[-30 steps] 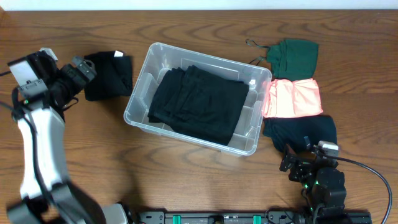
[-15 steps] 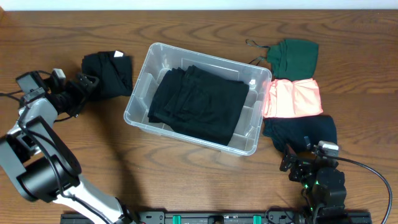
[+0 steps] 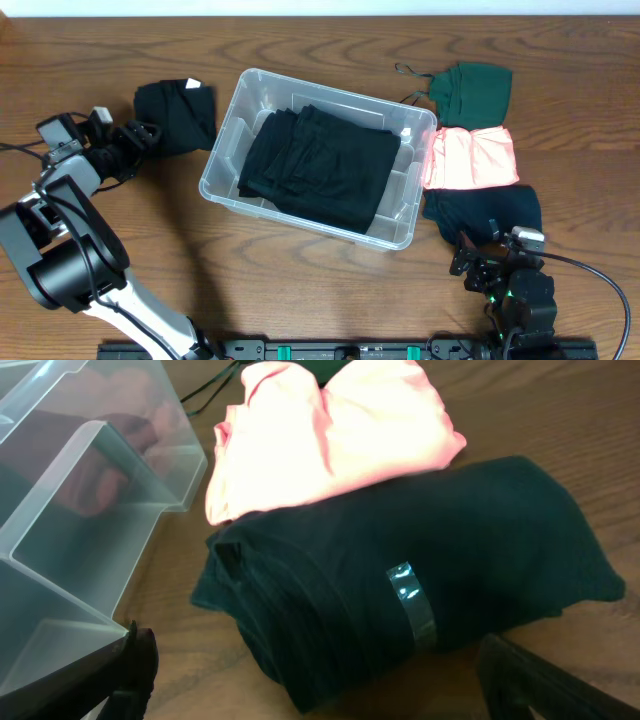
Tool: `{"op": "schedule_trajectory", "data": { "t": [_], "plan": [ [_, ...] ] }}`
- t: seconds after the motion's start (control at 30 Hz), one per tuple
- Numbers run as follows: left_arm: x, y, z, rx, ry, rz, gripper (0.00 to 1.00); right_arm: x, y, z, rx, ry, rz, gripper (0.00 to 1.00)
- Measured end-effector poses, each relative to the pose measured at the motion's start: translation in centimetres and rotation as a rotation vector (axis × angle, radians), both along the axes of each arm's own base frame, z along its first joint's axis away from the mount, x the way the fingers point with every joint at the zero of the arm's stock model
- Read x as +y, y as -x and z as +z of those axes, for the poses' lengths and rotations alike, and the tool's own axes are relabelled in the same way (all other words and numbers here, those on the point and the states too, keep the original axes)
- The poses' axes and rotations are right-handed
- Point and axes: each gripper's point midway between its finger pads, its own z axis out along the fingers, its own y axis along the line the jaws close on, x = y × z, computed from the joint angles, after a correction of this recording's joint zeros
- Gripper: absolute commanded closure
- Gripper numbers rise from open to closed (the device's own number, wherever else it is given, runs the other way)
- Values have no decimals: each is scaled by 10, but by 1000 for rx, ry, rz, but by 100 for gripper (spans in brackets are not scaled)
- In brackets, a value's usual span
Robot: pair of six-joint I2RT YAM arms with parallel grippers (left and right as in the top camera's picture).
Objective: Pack container
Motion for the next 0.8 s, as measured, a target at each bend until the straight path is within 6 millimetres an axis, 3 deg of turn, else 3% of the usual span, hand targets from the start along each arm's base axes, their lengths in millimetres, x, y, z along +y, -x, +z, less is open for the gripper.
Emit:
{"op": "schedule_trajectory", "data": {
  "t": [0.1,0.33,0.53,0.63,0.73,0.8],
  "plan": [
    [-7,-5,2,-11,-6,-18,60,0,0,0,0,0,0,1],
    [-16,-7,2,-18,-9,-45,94,0,0,0,0,0,0,1],
    [-13,-4,9,-47,40,-53,94,0,0,0,0,0,0,1],
    [-10,-2,23,-79,77,-53,94,0,0,0,0,0,0,1],
    [-9,1,56,-154,103,-62,94,0,0,0,0,0,0,1],
    [-11,2,95,-232,103,-73,94,0,0,0,0,0,0,1]
  ]
}}
